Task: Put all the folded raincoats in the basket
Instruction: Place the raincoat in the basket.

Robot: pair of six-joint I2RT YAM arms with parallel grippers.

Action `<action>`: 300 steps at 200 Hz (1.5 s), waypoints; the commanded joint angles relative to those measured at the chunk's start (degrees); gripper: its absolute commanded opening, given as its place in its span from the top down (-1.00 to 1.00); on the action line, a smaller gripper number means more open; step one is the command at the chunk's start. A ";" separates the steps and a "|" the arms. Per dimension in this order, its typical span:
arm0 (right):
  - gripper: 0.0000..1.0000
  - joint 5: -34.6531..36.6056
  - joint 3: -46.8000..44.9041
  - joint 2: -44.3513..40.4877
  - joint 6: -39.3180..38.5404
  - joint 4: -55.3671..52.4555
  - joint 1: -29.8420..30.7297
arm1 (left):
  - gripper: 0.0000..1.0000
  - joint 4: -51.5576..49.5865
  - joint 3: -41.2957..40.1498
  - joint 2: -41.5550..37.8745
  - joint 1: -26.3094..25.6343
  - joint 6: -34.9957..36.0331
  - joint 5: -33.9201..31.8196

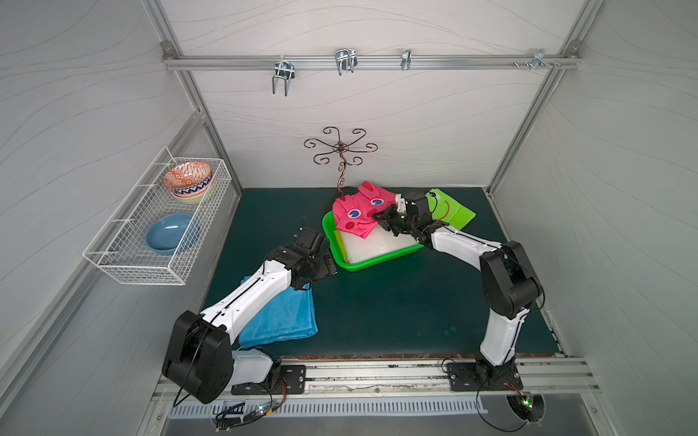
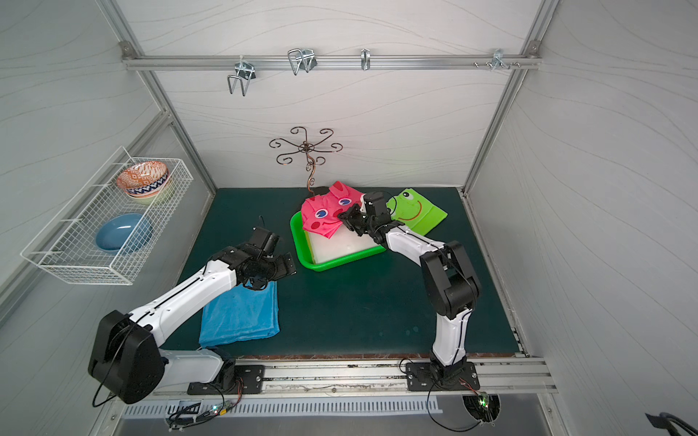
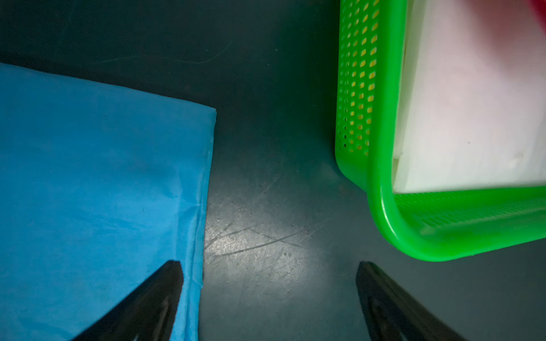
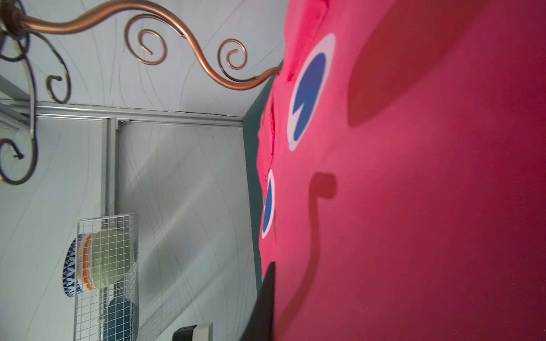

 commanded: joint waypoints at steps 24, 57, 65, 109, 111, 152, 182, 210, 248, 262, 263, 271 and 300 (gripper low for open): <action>1.00 2.65 -8.13 -3.06 5.11 3.15 1.17 | -0.94 0.70 1.46 0.67 0.37 1.31 0.50; 1.00 5.60 -10.94 -4.87 5.34 0.93 1.70 | -0.94 0.10 3.09 2.04 0.41 3.23 0.21; 1.00 6.15 -11.15 -5.17 5.48 -0.10 1.75 | -0.94 0.01 3.58 2.48 0.41 3.86 0.62; 1.00 8.50 -13.91 -8.11 9.16 -1.28 2.78 | -0.95 -0.72 6.02 3.43 0.41 5.60 1.91; 1.00 8.62 -13.92 -8.38 9.38 -1.60 2.89 | -0.95 -0.71 6.03 3.42 0.41 5.60 1.89; 1.00 14.91 -14.13 -12.93 10.29 -7.38 4.82 | -0.96 -0.14 6.21 4.04 0.41 5.25 2.29; 1.00 15.36 -13.07 -11.98 11.56 -10.54 5.93 | -0.96 0.17 6.78 4.97 0.41 4.64 5.32; 0.61 12.31 -12.09 -9.63 11.90 -10.94 5.97 | -0.96 -0.41 7.99 4.62 0.41 5.61 4.93; 0.24 10.81 -5.80 -8.95 6.24 -22.22 5.95 | -0.97 -2.38 12.44 3.52 0.41 7.10 4.37; 0.03 11.30 -3.70 -9.16 3.46 -26.97 6.03 | -0.97 -1.29 13.78 3.24 0.41 6.80 5.08; 0.02 11.33 -3.59 -9.14 3.26 -27.33 6.03 | -0.97 -1.26 13.86 3.24 0.41 6.77 5.25; 0.01 11.65 -2.68 -9.25 1.96 -30.07 5.95 | -0.97 -0.44 14.48 3.48 0.41 6.45 6.09; -0.08 12.91 -2.42 -11.69 -0.19 -36.40 5.94 | -0.96 0.37 16.38 4.99 0.41 5.63 5.99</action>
